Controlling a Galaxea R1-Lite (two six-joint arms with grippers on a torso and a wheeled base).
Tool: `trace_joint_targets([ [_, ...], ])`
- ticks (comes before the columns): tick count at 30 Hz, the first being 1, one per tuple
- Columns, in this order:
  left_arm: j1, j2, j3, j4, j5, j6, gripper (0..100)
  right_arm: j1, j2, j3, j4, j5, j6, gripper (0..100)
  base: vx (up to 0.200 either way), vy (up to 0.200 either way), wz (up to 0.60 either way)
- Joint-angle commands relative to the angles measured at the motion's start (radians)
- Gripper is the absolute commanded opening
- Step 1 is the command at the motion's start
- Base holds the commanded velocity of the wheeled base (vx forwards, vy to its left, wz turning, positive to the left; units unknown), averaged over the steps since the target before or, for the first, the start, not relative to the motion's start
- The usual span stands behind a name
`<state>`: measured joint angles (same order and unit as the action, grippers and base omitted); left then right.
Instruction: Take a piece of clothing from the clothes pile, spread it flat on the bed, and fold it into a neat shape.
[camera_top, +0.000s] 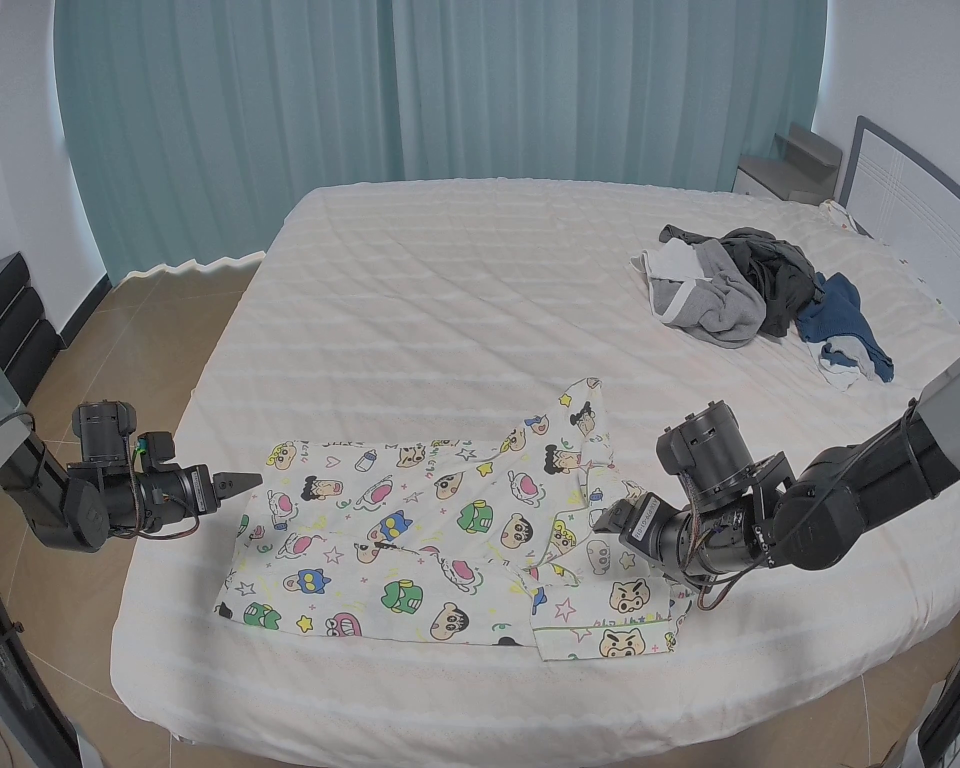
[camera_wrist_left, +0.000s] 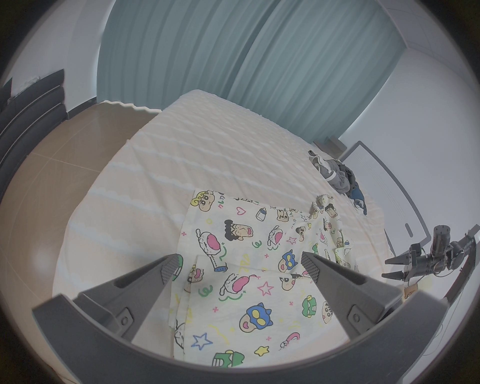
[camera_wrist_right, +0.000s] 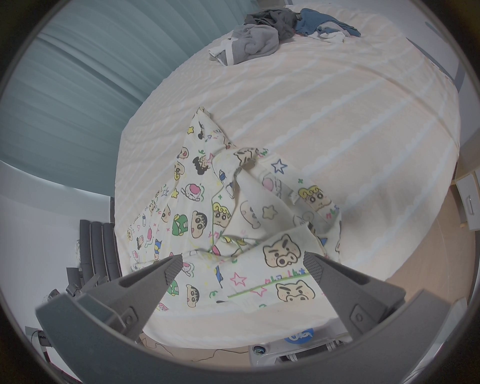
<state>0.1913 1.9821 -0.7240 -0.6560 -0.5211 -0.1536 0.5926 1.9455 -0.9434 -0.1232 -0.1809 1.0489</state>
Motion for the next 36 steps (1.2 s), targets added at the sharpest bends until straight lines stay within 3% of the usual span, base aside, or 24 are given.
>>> trace_joint_targets([
  [1, 0.005, 0.026, -0.006, 0.002, -0.005, 0.040, 100, 0.003, -0.011, 0.028, -0.016, -0.003, -0.009, 100, 0.000, 0.000, 0.00],
  [3, 0.008, 0.032, -0.009, 0.009, -0.007, 0.082, 100, 0.003, -0.011, 0.037, -0.024, -0.003, -0.013, 100, 0.000, 0.000, 0.00],
  [4, 0.025, 0.057, -0.008, 0.027, -0.030, 0.186, 100, 0.003, -0.011, 0.051, -0.038, -0.005, -0.018, 100, 0.000, 0.000, 0.00],
  [6, 0.051, 0.067, -0.011, 0.064, -0.082, 0.267, 100, 0.003, -0.014, 0.063, -0.047, -0.005, -0.020, 100, 0.000, 0.000, 0.00],
  [9, 0.057, 0.067, -0.015, 0.090, -0.108, 0.289, 100, 0.004, -0.019, 0.068, -0.050, -0.006, -0.020, 100, 0.000, 0.000, 0.00],
  [10, 0.073, 0.075, -0.061, 0.200, -0.140, 0.338, 100, 0.004, -0.022, 0.074, -0.052, -0.009, -0.024, 100, 0.000, 0.000, 0.00],
  [13, 0.083, 0.104, -0.143, 0.346, -0.157, 0.396, 100, 0.006, -0.023, 0.077, -0.052, -0.009, -0.027, 100, 0.000, 0.000, 0.00],
  [20, 0.085, 0.187, -0.272, 0.447, -0.172, 0.467, 100, 0.006, -0.022, 0.081, -0.053, -0.009, -0.027, 100, 0.000, 0.000, 0.00],
  [36, 0.056, 0.259, -0.249, 0.458, -0.201, 0.480, 100, 0.021, -0.011, 0.080, -0.056, -0.009, -0.027, 100, 0.000, 0.000, 0.00],
])
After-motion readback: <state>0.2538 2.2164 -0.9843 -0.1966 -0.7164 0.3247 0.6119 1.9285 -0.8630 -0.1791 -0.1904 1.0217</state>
